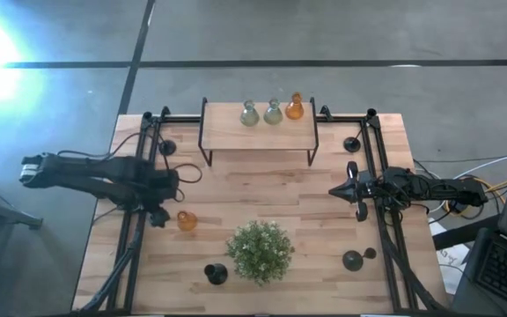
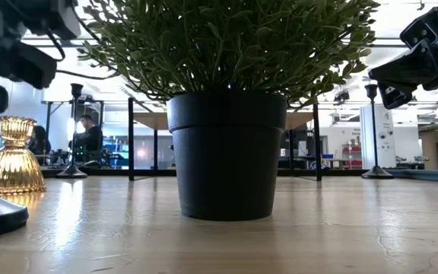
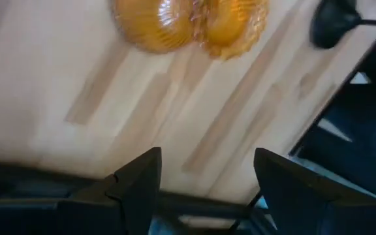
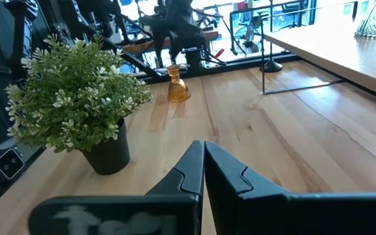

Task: Pick & Place candle stick holders
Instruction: Put the orange glass candle holder on the shelf aligned with the other glass candle holder

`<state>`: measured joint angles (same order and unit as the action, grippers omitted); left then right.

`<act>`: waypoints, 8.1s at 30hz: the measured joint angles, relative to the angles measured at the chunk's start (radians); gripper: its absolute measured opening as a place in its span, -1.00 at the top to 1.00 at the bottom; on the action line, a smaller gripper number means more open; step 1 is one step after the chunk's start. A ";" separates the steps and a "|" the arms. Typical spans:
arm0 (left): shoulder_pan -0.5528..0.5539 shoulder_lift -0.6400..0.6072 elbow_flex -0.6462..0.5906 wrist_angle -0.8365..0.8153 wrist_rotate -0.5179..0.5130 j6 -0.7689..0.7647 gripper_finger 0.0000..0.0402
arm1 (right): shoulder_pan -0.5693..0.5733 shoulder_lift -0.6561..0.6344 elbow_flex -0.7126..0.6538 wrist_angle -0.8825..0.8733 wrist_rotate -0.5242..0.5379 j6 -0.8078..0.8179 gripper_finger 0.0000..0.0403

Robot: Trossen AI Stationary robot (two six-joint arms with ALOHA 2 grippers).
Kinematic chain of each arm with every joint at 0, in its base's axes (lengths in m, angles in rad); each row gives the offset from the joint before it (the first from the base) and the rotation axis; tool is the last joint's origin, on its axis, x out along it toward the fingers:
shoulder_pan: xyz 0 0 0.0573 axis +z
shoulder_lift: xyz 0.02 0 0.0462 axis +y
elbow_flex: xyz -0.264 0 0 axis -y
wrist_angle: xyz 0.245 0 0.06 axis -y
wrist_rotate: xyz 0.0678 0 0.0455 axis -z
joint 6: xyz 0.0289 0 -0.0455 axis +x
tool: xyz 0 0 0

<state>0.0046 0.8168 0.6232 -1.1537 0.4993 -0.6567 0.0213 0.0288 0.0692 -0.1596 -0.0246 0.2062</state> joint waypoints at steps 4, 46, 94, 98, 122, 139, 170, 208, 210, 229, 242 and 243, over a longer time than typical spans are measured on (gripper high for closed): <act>0.000 0.004 -0.047 0.130 -0.021 -0.028 -0.23 | 0.000 0.000 0.000 0.000 0.000 0.000 0.96; -0.001 0.012 -0.301 0.782 -0.378 0.169 -0.23 | 0.000 0.000 0.000 0.000 0.000 0.000 0.96; 0.000 0.232 -0.301 1.163 -0.366 0.341 -0.59 | 0.000 0.000 0.000 0.000 0.000 0.000 0.96; 0.000 0.232 -0.301 1.161 -0.363 0.345 -0.55 | 0.000 0.000 0.000 0.000 0.000 0.000 0.96; -0.001 0.234 -0.300 1.175 -0.450 0.363 0.34 | 0.000 0.000 0.000 0.000 0.000 0.000 0.96; 0.000 0.234 -0.200 1.277 -0.647 0.289 0.34 | 0.000 0.000 0.000 0.000 0.000 0.000 0.96; 0.545 0.491 0.415 1.008 -0.715 0.489 0.34 | 0.000 0.000 0.000 0.000 0.000 0.000 0.96; 0.691 0.699 0.463 1.153 -0.696 0.578 0.34 | 0.000 0.000 0.000 0.000 0.000 0.000 0.96; 0.691 0.700 0.462 1.152 -0.692 0.577 0.33 | 0.000 0.000 0.000 0.000 0.000 0.000 0.96; 0.695 0.702 0.458 1.166 -0.604 0.580 0.23 | 0.000 0.000 0.000 0.000 0.000 0.000 0.96; 0.701 0.703 0.458 1.165 -0.603 0.574 -0.25 | 0.000 0.000 0.000 0.000 0.000 0.000 0.96; 0.701 0.703 0.458 1.163 -0.603 0.574 -0.26 | 0.000 0.000 0.000 0.000 0.000 0.000 0.96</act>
<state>0.7059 1.5195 1.0809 0.0090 -0.1040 -0.0830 0.0212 0.0286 0.0691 -0.1596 -0.0246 0.2062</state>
